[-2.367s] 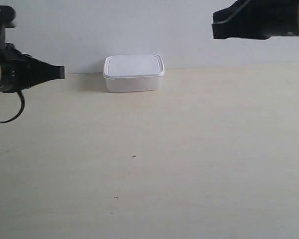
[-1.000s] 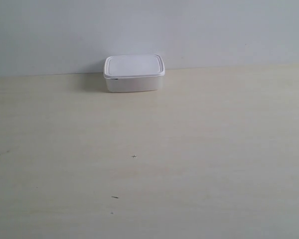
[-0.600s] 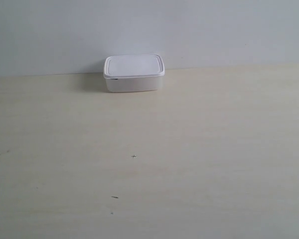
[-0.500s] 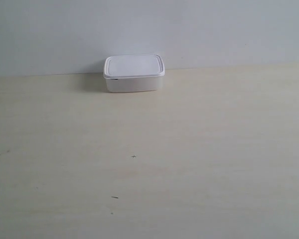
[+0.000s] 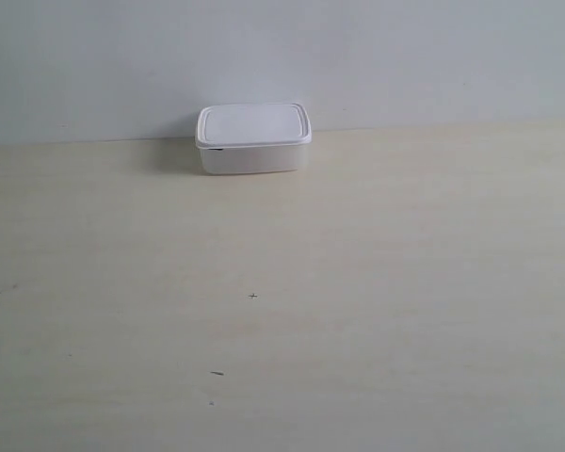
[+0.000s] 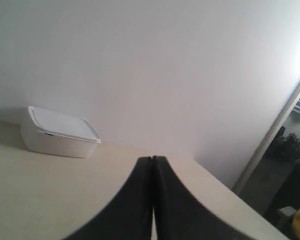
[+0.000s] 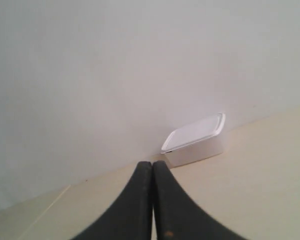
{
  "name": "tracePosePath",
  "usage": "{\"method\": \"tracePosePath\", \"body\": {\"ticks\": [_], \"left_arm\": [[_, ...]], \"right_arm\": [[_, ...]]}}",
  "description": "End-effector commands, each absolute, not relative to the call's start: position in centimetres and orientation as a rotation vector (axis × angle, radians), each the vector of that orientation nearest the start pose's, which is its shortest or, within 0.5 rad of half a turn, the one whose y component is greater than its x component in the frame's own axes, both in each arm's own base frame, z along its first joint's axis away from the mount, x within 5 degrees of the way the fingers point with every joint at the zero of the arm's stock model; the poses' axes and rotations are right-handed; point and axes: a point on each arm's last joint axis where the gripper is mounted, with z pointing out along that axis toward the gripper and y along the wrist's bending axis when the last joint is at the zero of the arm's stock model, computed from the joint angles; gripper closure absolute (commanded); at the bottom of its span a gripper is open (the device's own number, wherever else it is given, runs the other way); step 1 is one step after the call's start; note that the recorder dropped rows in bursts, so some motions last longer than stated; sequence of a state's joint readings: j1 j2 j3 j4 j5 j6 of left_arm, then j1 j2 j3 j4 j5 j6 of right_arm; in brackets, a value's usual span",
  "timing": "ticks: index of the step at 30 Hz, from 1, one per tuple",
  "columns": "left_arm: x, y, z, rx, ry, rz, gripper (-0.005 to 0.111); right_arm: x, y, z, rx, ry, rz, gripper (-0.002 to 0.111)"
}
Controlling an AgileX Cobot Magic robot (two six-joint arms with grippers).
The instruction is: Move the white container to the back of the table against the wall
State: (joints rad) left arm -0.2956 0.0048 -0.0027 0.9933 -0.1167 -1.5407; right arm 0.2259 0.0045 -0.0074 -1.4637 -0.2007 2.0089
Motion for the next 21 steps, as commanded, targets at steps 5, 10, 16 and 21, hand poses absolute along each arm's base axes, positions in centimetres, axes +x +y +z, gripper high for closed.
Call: {"method": "tracePosePath", "body": {"ticks": [5, 10, 16, 21], "left_arm": [[5.03, -2.41, 21.83, 0.044, 1.454, -0.594, 0.107], [5.02, -2.44, 21.84, 0.046, 1.452, -0.598, 0.107], [5.02, -2.44, 21.84, 0.046, 1.452, -0.598, 0.107], [5.02, -2.44, 21.84, 0.046, 1.452, -0.598, 0.107]], "right_arm": [[5.2, 2.18, 21.43, 0.072, 1.501, 0.616, 0.108], [5.09, 2.46, 21.46, 0.054, 1.502, 0.65, 0.108], [5.05, 2.58, 21.47, 0.042, 1.502, 0.661, 0.108], [5.05, 2.58, 21.47, 0.042, 1.502, 0.661, 0.108]]}}
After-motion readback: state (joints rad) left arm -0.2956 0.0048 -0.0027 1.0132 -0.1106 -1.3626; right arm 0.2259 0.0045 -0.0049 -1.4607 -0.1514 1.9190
